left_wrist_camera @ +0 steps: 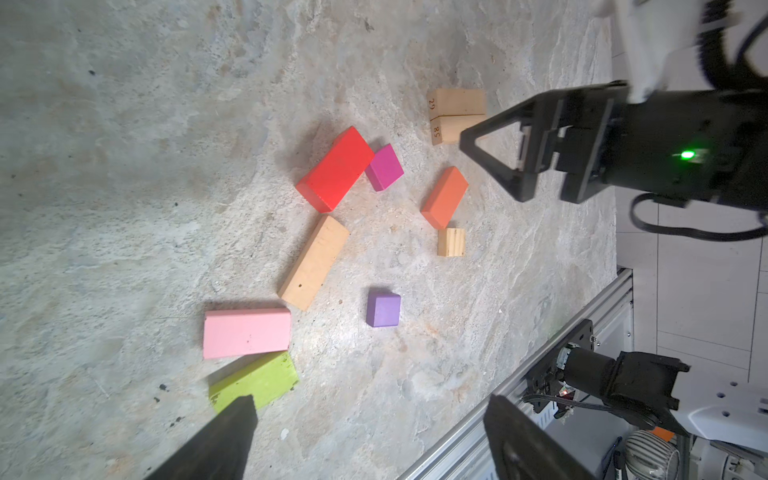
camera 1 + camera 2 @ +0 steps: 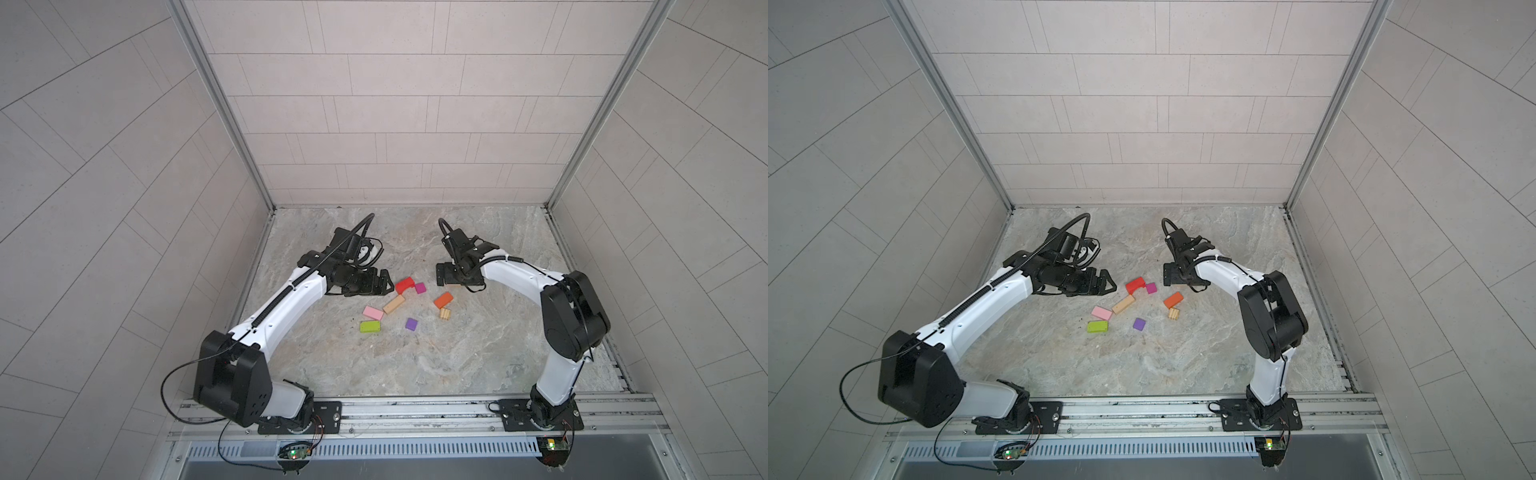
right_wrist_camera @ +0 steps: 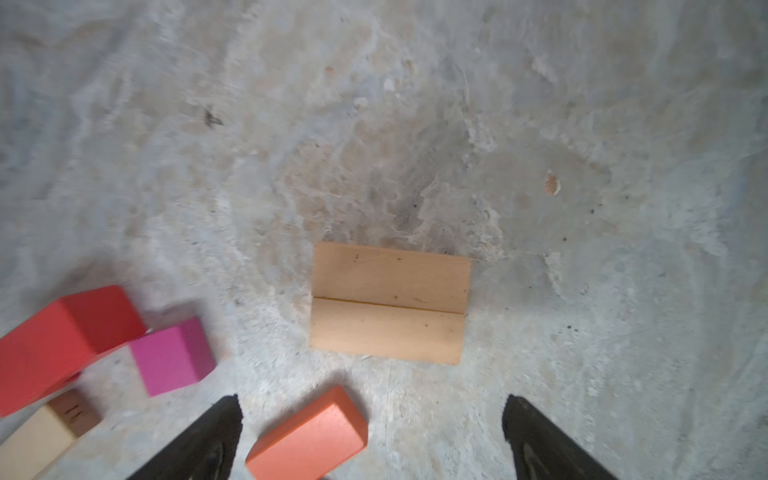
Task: Build the wood block tower
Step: 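Move the right gripper over the plain wooden bar beside the pink bar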
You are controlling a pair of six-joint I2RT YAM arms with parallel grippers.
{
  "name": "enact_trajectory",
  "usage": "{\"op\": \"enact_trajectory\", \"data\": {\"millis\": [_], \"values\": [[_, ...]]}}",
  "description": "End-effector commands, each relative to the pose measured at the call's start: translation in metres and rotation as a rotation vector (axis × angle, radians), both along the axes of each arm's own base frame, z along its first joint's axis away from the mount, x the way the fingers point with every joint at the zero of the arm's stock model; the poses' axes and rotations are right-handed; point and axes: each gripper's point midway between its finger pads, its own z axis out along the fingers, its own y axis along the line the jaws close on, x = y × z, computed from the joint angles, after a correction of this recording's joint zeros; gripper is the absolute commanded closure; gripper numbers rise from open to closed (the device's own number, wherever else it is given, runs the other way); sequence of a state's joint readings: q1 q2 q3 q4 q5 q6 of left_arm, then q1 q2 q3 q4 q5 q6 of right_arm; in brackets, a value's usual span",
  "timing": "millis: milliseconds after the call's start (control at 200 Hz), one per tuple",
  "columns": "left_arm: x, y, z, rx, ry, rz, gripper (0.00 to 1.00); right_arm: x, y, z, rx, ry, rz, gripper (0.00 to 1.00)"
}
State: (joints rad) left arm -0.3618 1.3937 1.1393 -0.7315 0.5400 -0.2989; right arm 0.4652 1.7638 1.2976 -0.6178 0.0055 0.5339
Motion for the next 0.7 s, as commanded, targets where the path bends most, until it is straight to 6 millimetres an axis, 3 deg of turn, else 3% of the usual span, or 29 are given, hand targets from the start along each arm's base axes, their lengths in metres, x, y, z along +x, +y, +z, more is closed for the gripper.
{"op": "enact_trajectory", "data": {"millis": [0,160,465,696], "values": [[-0.007,0.018,0.002,0.018,-0.012,0.000,0.07,-0.016,0.019,0.023,0.031,-0.006,0.137,0.01],[-0.002,0.033,0.004,-0.013,-0.041,0.066,0.07,-0.032,0.044,0.026,-0.010,-0.016,0.281,0.01],[0.007,0.038,0.004,-0.126,-0.025,0.135,0.07,-0.056,0.108,0.014,-0.023,-0.057,0.531,0.05],[0.019,0.049,0.006,-0.222,0.000,0.202,0.08,-0.056,0.141,-0.006,-0.030,-0.061,0.600,0.10]]}}
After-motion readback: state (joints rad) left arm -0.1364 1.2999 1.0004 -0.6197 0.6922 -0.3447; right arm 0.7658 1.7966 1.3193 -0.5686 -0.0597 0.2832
